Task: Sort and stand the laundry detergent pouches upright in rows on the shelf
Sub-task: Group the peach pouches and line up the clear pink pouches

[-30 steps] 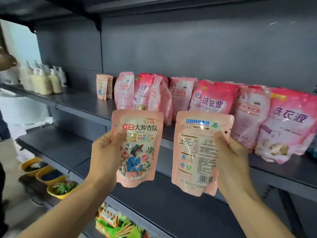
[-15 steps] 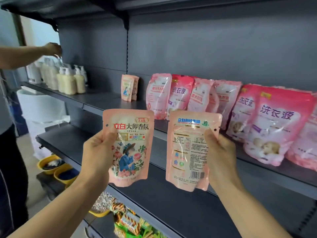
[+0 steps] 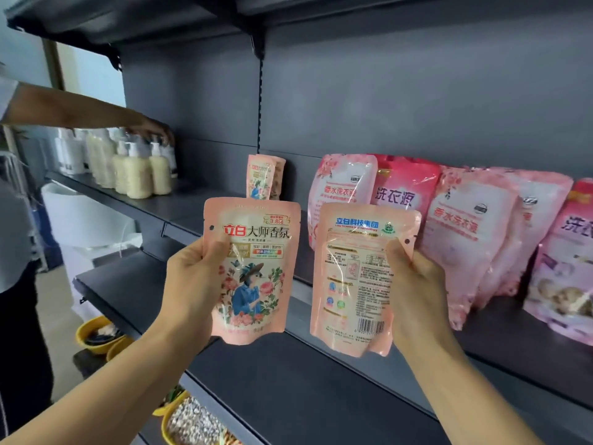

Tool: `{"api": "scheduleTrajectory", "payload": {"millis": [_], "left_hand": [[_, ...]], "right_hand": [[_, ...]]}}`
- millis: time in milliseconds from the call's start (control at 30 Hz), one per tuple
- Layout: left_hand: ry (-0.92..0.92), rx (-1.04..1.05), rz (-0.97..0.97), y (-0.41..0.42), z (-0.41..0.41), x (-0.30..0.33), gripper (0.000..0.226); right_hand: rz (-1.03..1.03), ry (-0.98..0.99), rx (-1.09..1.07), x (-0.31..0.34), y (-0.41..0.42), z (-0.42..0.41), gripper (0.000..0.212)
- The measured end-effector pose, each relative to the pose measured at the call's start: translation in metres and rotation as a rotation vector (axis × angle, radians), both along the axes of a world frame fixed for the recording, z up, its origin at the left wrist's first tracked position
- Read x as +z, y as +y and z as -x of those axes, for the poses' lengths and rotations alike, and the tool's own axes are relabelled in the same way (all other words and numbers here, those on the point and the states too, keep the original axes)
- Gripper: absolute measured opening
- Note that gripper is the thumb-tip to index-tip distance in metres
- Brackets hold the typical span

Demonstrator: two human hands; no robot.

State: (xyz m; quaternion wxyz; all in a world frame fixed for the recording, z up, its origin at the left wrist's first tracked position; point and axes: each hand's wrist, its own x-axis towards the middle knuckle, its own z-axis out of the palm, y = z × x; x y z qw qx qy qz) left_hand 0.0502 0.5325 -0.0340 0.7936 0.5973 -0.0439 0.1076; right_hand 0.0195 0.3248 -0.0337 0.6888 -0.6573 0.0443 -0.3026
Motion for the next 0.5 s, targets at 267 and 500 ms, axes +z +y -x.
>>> {"api": "scheduleTrajectory", "payload": {"millis": [267,500], "left_hand": [[-0.003,-0.126,-0.004,0.036,-0.096,-0.002,0.027],[-0.003,-0.266,-0.038,0.091,-0.185,0.01,0.028]], "right_hand": [[0.01,-0.022,-0.136,0.003,0.04,-0.069,0.027],[-0.031,-0.039,-0.261,0.013,0.104,-0.124,0.026]]}}
